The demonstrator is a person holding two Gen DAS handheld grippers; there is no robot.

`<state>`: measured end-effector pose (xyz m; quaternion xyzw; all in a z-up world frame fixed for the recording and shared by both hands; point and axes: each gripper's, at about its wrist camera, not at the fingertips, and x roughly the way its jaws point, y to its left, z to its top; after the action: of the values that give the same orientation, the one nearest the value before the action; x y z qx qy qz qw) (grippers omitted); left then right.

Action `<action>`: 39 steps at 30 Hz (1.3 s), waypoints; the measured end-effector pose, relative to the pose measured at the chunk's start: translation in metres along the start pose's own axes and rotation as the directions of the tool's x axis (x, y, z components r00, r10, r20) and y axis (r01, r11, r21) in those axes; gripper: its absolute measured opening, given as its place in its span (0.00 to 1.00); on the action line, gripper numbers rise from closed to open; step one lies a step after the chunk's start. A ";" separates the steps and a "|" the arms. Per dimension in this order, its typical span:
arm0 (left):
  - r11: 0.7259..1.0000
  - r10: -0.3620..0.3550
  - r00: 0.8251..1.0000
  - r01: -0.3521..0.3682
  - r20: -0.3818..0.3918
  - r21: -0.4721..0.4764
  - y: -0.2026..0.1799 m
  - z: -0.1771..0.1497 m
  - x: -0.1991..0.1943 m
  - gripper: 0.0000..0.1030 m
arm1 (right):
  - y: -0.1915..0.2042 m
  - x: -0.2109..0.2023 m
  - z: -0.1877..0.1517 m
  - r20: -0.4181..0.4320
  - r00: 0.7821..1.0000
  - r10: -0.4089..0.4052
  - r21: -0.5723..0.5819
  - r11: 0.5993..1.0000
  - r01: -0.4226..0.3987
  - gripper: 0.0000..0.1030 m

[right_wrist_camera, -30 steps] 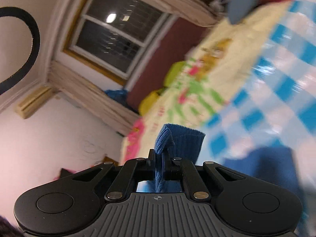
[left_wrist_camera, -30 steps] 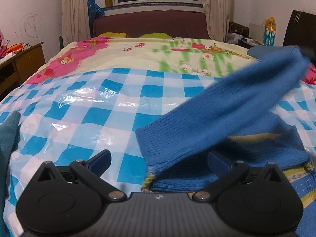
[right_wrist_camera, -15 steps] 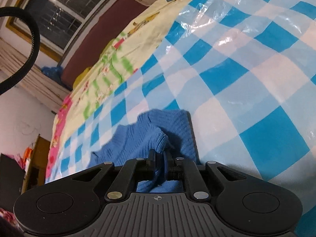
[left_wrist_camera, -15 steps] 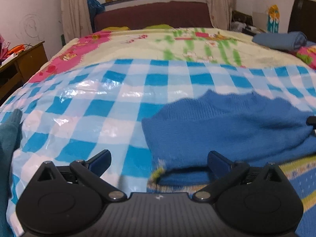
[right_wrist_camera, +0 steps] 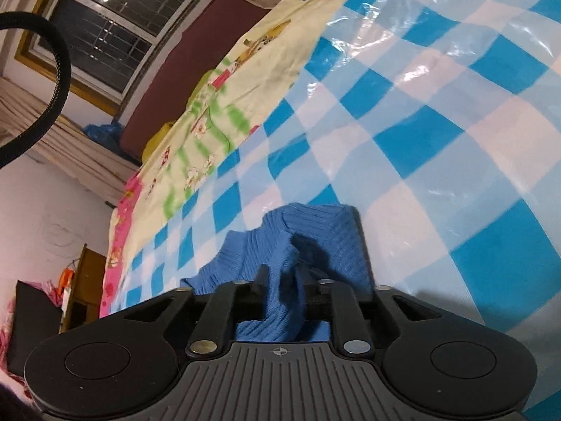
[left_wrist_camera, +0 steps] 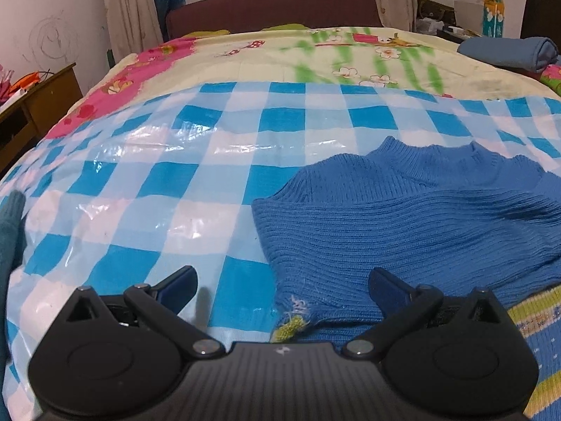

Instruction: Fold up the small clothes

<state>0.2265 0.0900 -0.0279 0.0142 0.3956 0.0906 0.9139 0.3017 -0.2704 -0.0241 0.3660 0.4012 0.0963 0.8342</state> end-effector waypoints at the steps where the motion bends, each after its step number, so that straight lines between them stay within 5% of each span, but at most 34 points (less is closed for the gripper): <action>1: 1.000 0.000 1.000 0.000 0.000 -0.002 0.000 0.000 0.000 1.00 | 0.001 0.003 0.001 -0.005 1.000 -0.008 -0.008 1.000 0.008 0.23; 4: 1.000 -0.001 1.000 0.001 0.000 0.004 -0.002 0.002 -0.001 1.00 | -0.001 0.012 0.003 -0.032 0.998 -0.050 -0.013 0.999 0.049 0.17; 6: 1.000 -0.002 1.000 0.002 0.014 0.006 -0.001 0.004 -0.004 1.00 | 0.000 0.005 0.002 -0.036 0.999 0.002 0.023 1.000 -0.001 0.08; 10: 1.000 -0.004 0.999 0.005 0.051 -0.007 0.004 0.008 -0.012 1.00 | 0.012 -0.032 0.000 0.043 0.993 0.112 0.025 0.993 -0.113 0.04; 14: 1.000 0.011 1.000 -0.011 0.022 -0.002 0.003 0.007 -0.003 1.00 | 0.007 -0.036 -0.006 0.053 0.996 0.075 0.023 0.997 -0.077 0.04; 19: 1.000 0.011 1.000 -0.011 0.021 0.002 0.005 0.001 -0.003 1.00 | 0.000 -0.026 -0.013 0.015 1.000 -0.023 0.008 1.000 0.023 0.12; 26: 1.000 0.031 0.999 -0.031 0.044 0.005 0.015 0.002 -0.011 1.00 | -0.015 -0.026 -0.013 0.030 0.997 -0.065 0.073 0.995 0.063 0.19; 29: 0.997 0.067 0.998 -0.067 0.016 0.026 0.023 -0.006 -0.006 1.00 | -0.015 -0.016 -0.015 0.006 0.998 -0.063 0.066 0.996 0.062 0.35; 31: 0.998 0.061 0.998 -0.061 -0.002 -0.005 0.031 -0.009 -0.005 1.00 | -0.013 -0.011 -0.016 0.009 0.999 -0.048 0.056 0.997 0.048 0.35; 35: 0.997 0.075 0.997 -0.075 0.006 -0.005 0.035 -0.006 -0.007 1.00 | -0.002 -0.010 -0.018 0.025 0.999 -0.028 0.001 1.000 0.028 0.11; 39: 0.996 0.090 0.996 -0.090 0.004 0.011 0.034 -0.003 -0.002 1.00 | -0.003 -0.019 -0.019 0.031 0.999 -0.015 -0.001 1.000 0.015 0.04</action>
<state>0.2175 0.1228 -0.0256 0.0371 0.3936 0.1293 0.9094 0.2747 -0.2708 -0.0222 0.3640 0.3908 0.0843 0.8412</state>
